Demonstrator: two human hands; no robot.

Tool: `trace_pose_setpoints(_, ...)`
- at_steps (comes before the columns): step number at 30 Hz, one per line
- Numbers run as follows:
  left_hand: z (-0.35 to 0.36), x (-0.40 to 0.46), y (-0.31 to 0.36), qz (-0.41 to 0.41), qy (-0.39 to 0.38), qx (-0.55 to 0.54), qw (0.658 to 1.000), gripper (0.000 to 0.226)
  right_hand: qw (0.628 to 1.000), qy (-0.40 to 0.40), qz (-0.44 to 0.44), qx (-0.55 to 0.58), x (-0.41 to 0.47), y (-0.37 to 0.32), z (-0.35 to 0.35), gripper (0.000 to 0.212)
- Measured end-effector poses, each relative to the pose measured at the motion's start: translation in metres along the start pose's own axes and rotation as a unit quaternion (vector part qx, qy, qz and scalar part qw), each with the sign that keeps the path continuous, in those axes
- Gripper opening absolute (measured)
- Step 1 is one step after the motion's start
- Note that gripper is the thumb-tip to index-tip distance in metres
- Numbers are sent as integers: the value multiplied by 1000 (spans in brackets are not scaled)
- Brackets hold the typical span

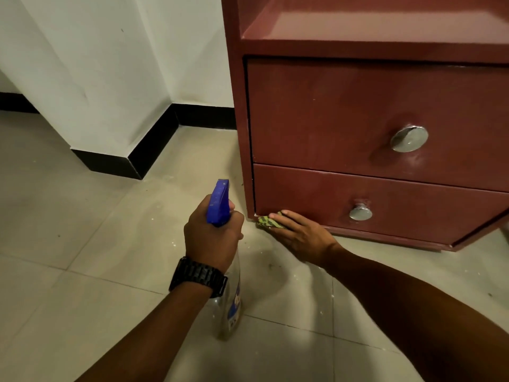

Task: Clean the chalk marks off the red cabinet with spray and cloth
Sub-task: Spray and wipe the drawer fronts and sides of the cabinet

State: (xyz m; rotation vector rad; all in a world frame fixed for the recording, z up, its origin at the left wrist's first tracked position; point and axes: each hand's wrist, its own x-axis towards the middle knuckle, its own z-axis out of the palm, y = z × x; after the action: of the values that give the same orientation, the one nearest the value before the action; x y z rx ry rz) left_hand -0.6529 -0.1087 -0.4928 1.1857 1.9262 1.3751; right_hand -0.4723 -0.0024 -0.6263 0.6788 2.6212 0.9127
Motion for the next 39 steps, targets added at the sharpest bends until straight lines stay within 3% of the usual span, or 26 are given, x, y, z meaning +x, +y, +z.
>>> trace_pose_setpoints(4,4,-2,-1,19,-5,10,1000,12,999,30,30,-12,-71,16,25,53)
trace_pose_setpoints(9,9,-6,-2,33,-15,11,999,21,991,-71,88,-78,-169,49,39,57)
trace_pose_setpoints(17,22,-17,7,18,-49,-31,998,19,983,-20,173,-56,-219,112,4,63)
trace_pose_setpoints(21,28,-16,12,22,-57,-50,997,19,990,44,97,-91,-178,133,-22,72)
trace_pose_setpoints(25,32,-15,14,18,-59,-51,997,15,988,122,-12,-91,-110,128,-38,49)
trace_pose_setpoints(27,34,-15,15,18,-62,-42,997,15,988,125,-22,-84,-99,125,-39,46)
trace_pose_setpoints(31,34,-15,14,24,-65,-35,997,16,988,109,66,-90,-139,117,-10,54)
trace_pose_setpoints(35,35,-17,13,41,-76,-24,996,17,967,100,221,-76,-214,99,38,67)
trace_pose_setpoints(37,35,-17,12,38,-74,-25,996,22,937,78,341,4,-241,83,50,71)
trace_pose_setpoints(39,34,-16,11,32,-74,-27,996,23,876,68,470,89,-239,62,54,71)
